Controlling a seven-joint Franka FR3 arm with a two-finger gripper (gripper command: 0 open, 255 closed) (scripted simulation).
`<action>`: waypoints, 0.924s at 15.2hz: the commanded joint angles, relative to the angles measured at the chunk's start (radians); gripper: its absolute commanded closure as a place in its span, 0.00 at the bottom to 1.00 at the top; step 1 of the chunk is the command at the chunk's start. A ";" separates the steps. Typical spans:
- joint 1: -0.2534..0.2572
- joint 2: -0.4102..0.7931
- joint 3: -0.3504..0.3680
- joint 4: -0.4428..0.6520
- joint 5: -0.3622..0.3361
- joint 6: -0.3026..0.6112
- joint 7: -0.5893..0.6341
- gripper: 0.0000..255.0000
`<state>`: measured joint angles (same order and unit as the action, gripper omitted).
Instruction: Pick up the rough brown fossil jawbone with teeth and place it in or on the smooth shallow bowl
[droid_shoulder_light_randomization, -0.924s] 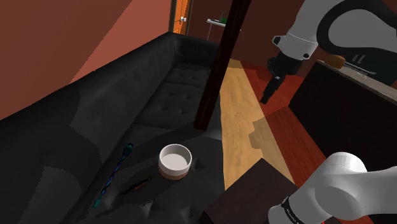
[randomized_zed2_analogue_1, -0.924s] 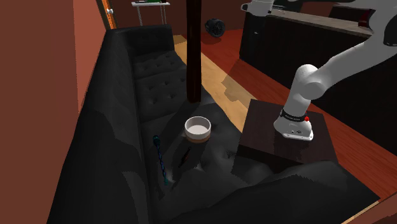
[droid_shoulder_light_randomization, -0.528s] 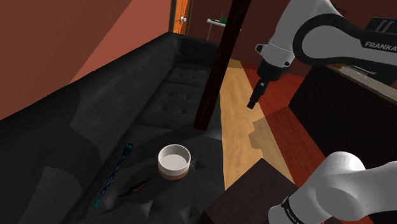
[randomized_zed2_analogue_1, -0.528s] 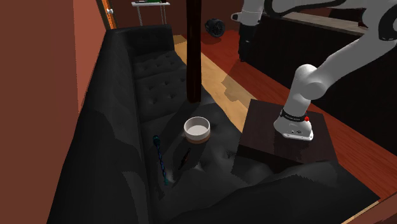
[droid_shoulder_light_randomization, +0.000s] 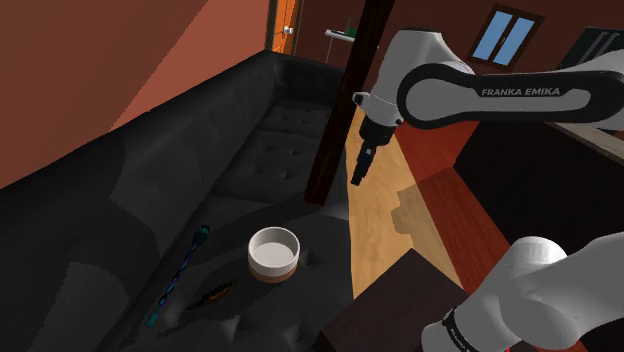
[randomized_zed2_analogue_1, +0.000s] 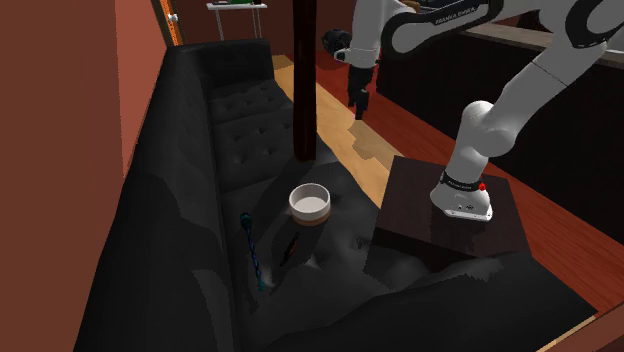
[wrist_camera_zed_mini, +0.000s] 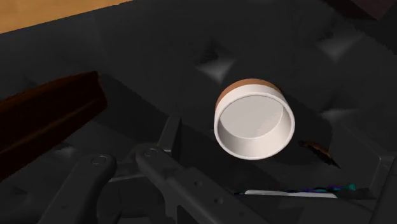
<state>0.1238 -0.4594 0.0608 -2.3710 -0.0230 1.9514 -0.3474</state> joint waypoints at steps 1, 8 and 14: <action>0.015 0.062 0.003 0.003 0.004 0.056 -0.034 0.00; 0.064 0.294 0.027 0.061 0.014 0.215 -0.140 0.00; 0.101 0.495 0.060 0.143 0.012 0.320 -0.222 0.00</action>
<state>0.2177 0.0038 0.1139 -2.2444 -0.0103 2.2570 -0.5561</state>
